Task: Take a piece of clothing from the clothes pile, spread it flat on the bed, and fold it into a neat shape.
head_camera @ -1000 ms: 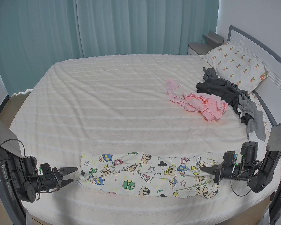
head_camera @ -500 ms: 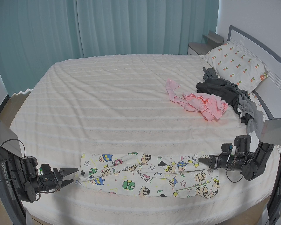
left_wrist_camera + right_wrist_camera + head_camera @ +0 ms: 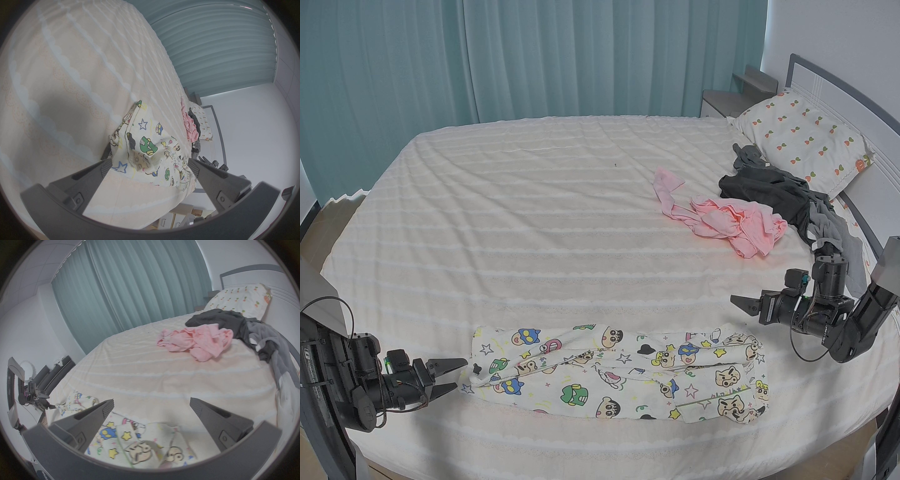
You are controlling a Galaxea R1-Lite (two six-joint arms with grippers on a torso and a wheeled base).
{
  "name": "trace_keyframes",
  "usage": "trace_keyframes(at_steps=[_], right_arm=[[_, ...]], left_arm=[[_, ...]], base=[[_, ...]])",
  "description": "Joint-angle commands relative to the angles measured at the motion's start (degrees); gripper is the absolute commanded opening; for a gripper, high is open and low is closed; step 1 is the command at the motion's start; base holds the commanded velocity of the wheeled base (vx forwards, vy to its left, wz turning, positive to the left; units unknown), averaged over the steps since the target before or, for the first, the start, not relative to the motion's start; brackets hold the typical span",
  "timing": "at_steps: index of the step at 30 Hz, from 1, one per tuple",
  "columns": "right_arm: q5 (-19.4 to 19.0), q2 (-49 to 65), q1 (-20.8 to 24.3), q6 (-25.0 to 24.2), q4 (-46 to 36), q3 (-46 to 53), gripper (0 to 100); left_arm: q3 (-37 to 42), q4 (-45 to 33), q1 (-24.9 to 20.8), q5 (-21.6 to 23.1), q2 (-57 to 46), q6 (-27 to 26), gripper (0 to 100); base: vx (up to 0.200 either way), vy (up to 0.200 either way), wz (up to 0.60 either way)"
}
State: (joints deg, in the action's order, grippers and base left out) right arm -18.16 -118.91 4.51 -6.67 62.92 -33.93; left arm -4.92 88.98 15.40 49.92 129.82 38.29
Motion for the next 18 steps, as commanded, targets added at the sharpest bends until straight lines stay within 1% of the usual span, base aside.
trace_keyframes(at_steps=[1,2,4,9,11,12,18], right_arm=[[0.06,3.77,5.95,-0.01,-6.84,-3.87,100],[0.06,2.80,8.32,-0.01,-11.76,-6.15,100],[0.23,0.78,9.99,-0.01,-15.98,-8.26,100],[0.32,-1.94,11.84,0.16,-25.30,-12.74,100],[0.32,-2.12,11.93,0.16,-25.91,-13.01,100],[0.32,-3.09,12.63,0.60,-29.78,-14.94,100],[1.11,-4.76,14.30,1.22,-33.03,-17.05,100]], left_arm=[[0.09,0.23,0.07,0.00,0.08,0.03,100],[0.18,0.23,0.07,0.00,0.08,0.03,100],[0.35,0.23,0.07,0.00,0.08,0.03,100],[0.27,0.23,0.07,0.00,0.08,-0.06,100],[0.27,0.23,0.07,0.00,0.08,0.03,100],[0.27,0.23,0.07,0.00,0.08,0.03,100],[0.27,0.23,-0.02,0.00,0.08,-0.06,100]], base=[[0.000,0.000,0.00],[0.000,0.000,0.00],[0.000,0.000,0.00],[0.000,0.000,0.00],[0.000,0.000,0.00],[0.000,0.000,0.00],[0.000,0.000,0.00]])
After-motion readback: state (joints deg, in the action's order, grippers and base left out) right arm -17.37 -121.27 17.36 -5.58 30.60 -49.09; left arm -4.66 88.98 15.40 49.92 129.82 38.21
